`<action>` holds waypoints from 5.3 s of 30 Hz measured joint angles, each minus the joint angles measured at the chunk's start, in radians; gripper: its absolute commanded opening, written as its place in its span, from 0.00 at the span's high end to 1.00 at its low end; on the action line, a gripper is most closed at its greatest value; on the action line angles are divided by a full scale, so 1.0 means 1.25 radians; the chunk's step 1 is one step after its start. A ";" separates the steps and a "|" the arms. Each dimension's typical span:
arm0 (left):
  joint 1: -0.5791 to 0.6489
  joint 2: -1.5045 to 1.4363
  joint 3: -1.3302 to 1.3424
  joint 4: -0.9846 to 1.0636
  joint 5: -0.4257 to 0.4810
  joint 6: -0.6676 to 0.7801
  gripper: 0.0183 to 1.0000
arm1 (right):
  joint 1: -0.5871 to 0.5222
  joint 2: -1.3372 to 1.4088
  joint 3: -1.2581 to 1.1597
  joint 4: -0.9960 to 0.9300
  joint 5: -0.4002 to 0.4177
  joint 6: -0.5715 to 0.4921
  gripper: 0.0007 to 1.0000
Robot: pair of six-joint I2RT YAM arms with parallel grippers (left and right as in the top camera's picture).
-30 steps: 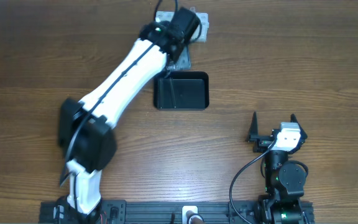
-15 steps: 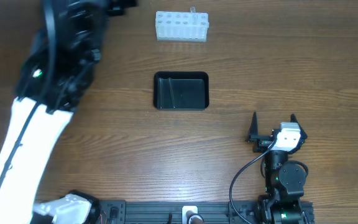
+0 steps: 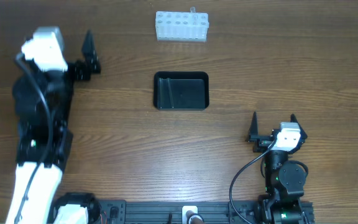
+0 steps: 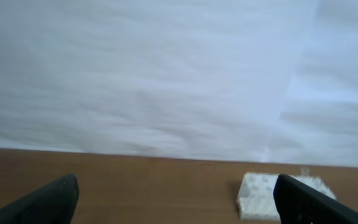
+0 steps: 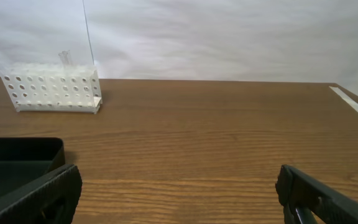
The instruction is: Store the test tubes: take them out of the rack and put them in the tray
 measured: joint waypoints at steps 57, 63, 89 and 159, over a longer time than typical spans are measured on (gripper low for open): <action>0.058 -0.724 -0.605 -0.146 0.100 0.014 0.00 | 0.000 0.000 0.000 0.000 0.000 0.000 0.01; 0.058 -0.724 -0.605 -0.146 0.100 0.015 0.00 | 0.000 0.000 0.000 0.000 0.000 0.000 0.01; 0.058 -0.724 -0.605 -0.146 0.100 0.015 0.00 | 0.000 0.000 0.000 0.000 0.000 0.000 0.01; 0.058 -0.727 -0.605 -0.146 0.100 0.014 0.00 | 0.278 1.670 1.277 -0.003 0.110 0.207 0.01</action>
